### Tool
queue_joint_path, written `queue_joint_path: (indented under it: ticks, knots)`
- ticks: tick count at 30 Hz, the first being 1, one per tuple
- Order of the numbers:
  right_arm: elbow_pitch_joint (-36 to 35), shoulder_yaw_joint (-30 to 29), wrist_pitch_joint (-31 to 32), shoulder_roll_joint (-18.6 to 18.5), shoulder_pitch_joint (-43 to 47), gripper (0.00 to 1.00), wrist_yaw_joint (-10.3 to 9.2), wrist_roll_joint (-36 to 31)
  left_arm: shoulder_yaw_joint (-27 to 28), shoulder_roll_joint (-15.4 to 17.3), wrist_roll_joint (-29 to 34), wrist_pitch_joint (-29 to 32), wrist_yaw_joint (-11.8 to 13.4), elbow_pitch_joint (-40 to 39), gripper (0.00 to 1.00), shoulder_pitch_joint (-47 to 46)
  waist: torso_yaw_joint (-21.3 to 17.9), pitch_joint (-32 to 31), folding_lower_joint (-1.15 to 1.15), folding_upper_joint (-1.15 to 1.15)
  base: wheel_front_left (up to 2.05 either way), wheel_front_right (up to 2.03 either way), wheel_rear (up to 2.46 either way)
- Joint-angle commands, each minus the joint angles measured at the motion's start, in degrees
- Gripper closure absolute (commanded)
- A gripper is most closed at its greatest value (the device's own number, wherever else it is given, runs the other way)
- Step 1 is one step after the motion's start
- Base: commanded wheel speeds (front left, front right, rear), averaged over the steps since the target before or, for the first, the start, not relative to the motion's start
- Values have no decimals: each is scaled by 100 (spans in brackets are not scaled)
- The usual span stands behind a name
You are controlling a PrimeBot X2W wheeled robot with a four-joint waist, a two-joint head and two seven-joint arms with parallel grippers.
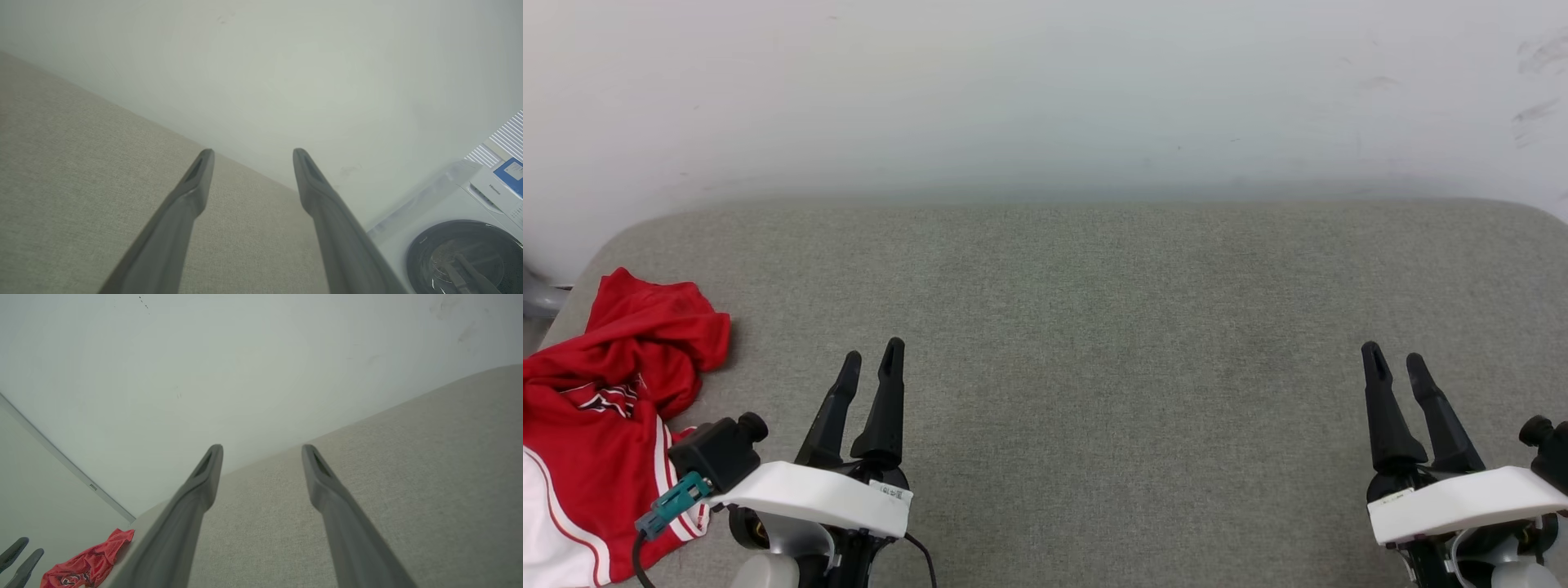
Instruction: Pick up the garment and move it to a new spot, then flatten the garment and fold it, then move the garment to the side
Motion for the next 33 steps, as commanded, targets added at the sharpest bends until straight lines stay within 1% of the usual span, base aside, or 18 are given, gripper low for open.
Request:
queue_joint_path:
  ticks: [1,18,24,33]
  knots:
    - [-113,-14,4,-4,23,0,1,-187,16,47,187,-58,-2,-91,0,-20,4,-1,0,0,0,0,0]
    - [-339,-165,158,-1,223,0,1,-1444,-15,127,1769,-321,25,44,0,102,34,-7,0,0,0,0,0]
    - [-375,-218,215,0,273,0,1,-1823,-67,149,2170,-406,49,102,0,115,60,-6,0,0,0,0,0]
    - [-399,-270,252,1,385,0,0,-2258,-112,152,2594,-516,50,247,0,150,84,-26,0,0,0,0,0]
